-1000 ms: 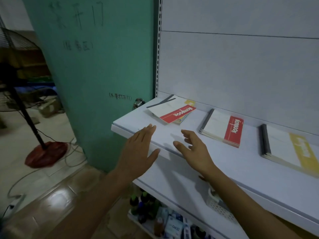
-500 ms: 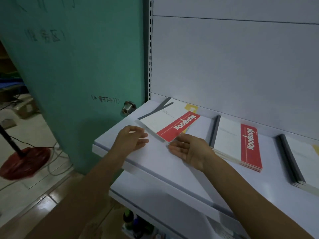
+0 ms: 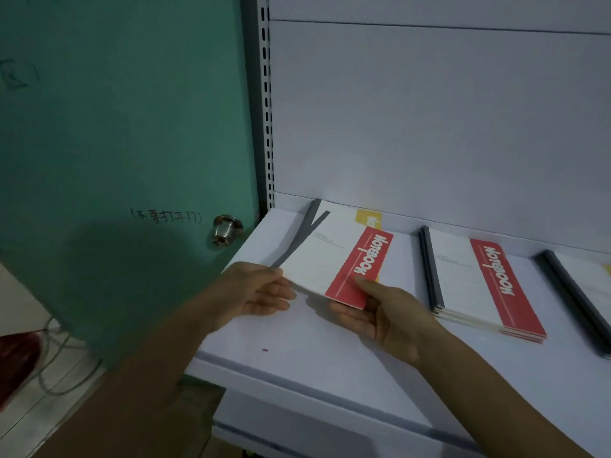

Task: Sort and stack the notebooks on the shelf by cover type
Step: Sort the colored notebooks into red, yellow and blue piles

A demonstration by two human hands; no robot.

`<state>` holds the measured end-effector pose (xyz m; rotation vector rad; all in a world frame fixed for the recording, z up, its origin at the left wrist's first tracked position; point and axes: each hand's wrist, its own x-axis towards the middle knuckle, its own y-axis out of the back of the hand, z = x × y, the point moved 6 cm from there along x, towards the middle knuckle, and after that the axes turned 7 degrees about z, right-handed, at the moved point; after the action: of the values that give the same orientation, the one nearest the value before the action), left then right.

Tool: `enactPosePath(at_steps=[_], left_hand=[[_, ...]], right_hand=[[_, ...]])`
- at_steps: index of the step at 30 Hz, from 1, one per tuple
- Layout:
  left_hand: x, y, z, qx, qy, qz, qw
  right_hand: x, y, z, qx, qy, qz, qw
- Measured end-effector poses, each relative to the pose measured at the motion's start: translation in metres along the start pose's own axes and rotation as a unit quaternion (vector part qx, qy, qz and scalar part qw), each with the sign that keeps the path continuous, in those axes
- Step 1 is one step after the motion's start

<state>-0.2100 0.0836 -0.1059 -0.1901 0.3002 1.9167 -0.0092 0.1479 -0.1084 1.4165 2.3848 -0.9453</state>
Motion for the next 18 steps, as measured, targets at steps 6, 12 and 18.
enactPosePath(at_steps=[6,12,18], left_hand=[[0.016,0.017,0.027,0.15,-0.074,-0.035,0.985],[0.065,-0.003,0.056,0.208,-0.232,0.104,0.945],[0.093,-0.043,0.036,0.184,-0.165,0.018,0.969]], right_hand=[[-0.013,0.01,-0.007,-0.134,0.126,0.106,0.977],[-0.045,0.018,0.002,-0.13,0.197,0.206,0.95],[-0.078,0.025,0.006,-0.136,0.25,0.252,0.925]])
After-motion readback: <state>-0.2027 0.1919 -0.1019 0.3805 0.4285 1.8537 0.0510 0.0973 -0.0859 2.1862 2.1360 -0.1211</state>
